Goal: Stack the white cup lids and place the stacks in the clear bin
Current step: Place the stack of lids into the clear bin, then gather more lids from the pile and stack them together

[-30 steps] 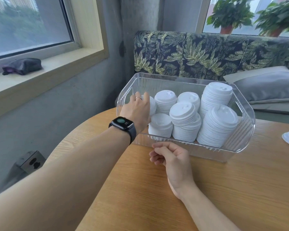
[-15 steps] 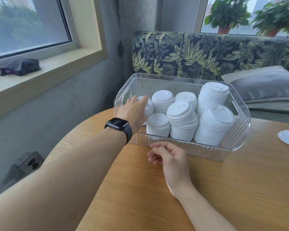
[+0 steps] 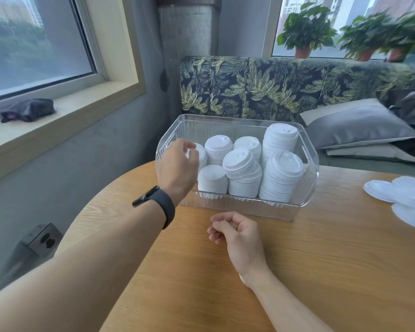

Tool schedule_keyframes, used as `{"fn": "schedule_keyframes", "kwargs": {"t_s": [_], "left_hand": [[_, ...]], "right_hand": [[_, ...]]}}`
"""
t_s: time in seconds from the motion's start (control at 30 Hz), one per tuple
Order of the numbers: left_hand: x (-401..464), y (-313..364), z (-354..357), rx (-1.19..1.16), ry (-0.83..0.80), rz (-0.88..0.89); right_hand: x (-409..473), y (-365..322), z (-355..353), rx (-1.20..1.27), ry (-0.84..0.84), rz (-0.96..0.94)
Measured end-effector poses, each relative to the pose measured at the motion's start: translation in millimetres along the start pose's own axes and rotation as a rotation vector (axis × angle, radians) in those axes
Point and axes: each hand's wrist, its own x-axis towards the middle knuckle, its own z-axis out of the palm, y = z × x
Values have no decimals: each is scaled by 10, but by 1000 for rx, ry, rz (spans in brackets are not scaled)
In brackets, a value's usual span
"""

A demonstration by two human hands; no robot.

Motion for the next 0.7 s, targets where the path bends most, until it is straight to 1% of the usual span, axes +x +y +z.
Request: {"fn": "schedule_keyframes", "kwargs": {"t_s": [0.1,0.17,0.27,0.43,0.57,0.7], "left_hand": [[-273,60,9,-246,0,-69],[-530,125,35,-419,-57,-121],[-979,245,131,-568,-138,-183],[-1718,358,390,-661,-301,-300],[-2203,502,603,-673,-415,-311],[-2498,685,815,-643,-499,-310]], "right_hand": [[-215,-8,-207,-47,11,0],[-373,-29,-388,-76,27,3],[-619,-50,-720,-133,75,0],[-1015,-35,-1312,-214,243,-31],[-1295,-21,-1795,-282,400,-66],[-1519,-47,-2297,-335,551,-99]]}}
